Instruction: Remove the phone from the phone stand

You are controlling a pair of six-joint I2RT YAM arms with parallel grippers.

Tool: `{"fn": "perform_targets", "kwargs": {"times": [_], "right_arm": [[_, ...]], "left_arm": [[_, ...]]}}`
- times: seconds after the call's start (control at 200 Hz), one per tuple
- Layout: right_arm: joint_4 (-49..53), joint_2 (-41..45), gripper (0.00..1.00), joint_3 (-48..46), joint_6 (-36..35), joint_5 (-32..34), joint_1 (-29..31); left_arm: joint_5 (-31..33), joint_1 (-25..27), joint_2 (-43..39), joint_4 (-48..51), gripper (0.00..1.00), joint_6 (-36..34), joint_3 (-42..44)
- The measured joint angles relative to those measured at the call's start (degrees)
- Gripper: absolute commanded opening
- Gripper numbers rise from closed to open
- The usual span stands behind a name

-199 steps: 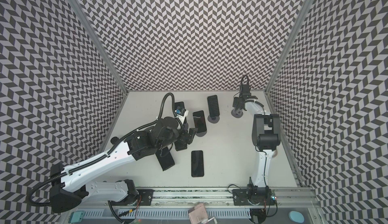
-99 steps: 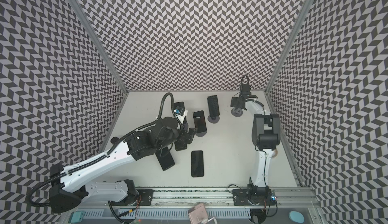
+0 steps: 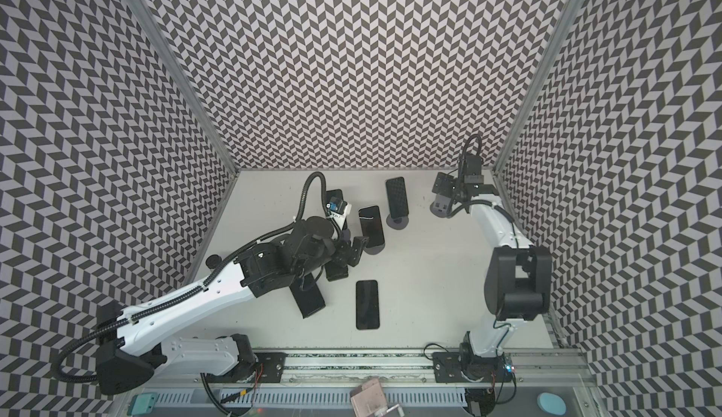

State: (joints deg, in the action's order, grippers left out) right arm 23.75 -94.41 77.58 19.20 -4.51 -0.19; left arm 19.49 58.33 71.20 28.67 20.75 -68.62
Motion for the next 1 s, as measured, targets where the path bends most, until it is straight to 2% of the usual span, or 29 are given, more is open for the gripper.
{"fn": "perform_targets", "kwargs": {"times": [0.12,0.22,0.426,0.571,0.746,0.881,1.001], "right_arm": [[-0.83,6.34,0.88,-4.2,2.03,-3.04,0.87],[-1.07,10.56,0.89,-5.46,3.13,-4.57,3.82],[-1.31,16.55,0.87,-8.07,4.72,-7.34,17.38],[-0.98,19.41,0.87,-10.82,7.87,-8.48,27.28],[0.59,21.18,0.87,-11.78,11.04,-7.5,37.83],[2.89,22.23,0.87,-12.17,12.96,-3.87,44.92],[3.58,22.05,0.86,-12.24,15.39,-0.33,51.23]], "left_arm": [[0.48,-0.13,0.0,0.2,0.9,0.33,-1.44],[1.01,-0.24,0.0,1.16,0.9,1.77,-3.43],[2.14,-0.24,-0.57,8.55,0.9,6.23,-7.45],[2.38,-0.24,-4.35,16.65,0.88,11.96,-8.41],[1.55,-0.24,-13.6,23.12,0.88,20.24,-6.16],[-1.05,-0.24,-20.85,26.82,0.86,25.57,-1.11],[-3.52,-0.24,-24.2,31.19,0.86,28.98,1.77]]}}
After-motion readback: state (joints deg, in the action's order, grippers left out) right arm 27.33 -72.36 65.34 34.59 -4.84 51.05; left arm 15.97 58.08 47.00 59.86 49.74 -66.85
